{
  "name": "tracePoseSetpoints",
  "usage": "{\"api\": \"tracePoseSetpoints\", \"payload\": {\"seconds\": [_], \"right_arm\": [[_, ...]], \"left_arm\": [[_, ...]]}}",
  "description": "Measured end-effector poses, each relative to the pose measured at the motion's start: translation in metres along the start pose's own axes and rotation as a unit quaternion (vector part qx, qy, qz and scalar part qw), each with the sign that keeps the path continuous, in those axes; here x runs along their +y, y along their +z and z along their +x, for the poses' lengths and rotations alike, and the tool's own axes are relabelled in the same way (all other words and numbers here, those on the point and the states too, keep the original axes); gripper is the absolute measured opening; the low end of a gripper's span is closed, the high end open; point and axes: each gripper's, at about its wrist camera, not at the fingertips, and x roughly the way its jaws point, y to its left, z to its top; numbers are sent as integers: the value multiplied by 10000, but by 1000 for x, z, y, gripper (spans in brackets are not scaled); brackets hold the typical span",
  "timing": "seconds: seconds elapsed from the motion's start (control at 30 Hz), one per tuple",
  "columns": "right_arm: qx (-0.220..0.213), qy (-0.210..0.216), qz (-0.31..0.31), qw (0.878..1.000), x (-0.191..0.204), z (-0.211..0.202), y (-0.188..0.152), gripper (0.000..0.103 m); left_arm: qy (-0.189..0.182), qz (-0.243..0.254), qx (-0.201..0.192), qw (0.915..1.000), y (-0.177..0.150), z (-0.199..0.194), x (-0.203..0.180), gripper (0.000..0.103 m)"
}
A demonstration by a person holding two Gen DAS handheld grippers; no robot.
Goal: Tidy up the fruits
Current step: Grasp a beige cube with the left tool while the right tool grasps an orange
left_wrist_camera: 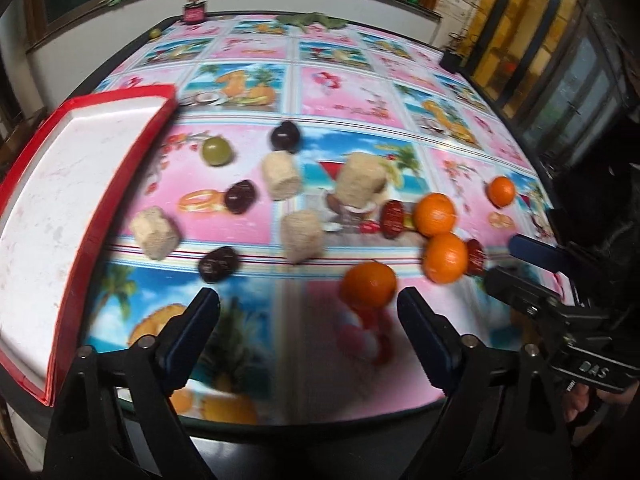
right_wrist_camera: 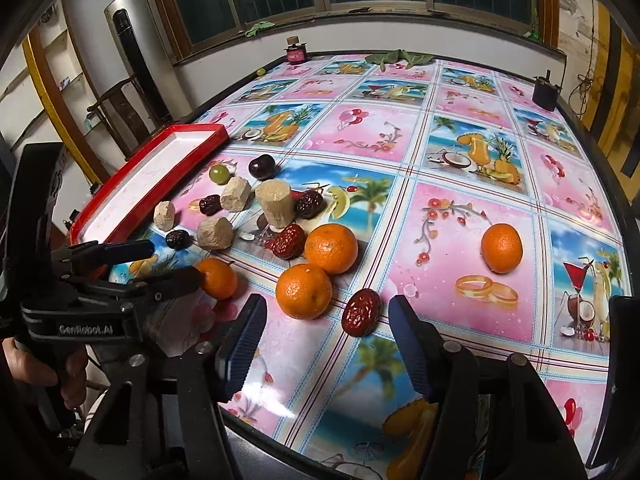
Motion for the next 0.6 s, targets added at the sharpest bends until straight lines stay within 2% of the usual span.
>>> {"api": "tracePoseSetpoints", "payload": {"seconds": [0.1,0.2,0.3,0.37,0.6], "right_arm": [[10,40,9,10000,-1,-4,-2,61],[29,42,14,10000,-3,-5,-2,57],[80,179,65,9998,-2,-1,0,47],[96,297,75,9995,0,1,3,45],[253,411,93,9988,3,16,10,44]], "left_arm": [[-224,171,18,9996,0,-4,-13,83],[-283,352,144,9989,3,4,-24,74],[-348,441,202,9982,7,18,-31,60],[-396,448,284,9978,10,29,-33,50],[-334,292,256,9987,14,34,-18,49]]}}
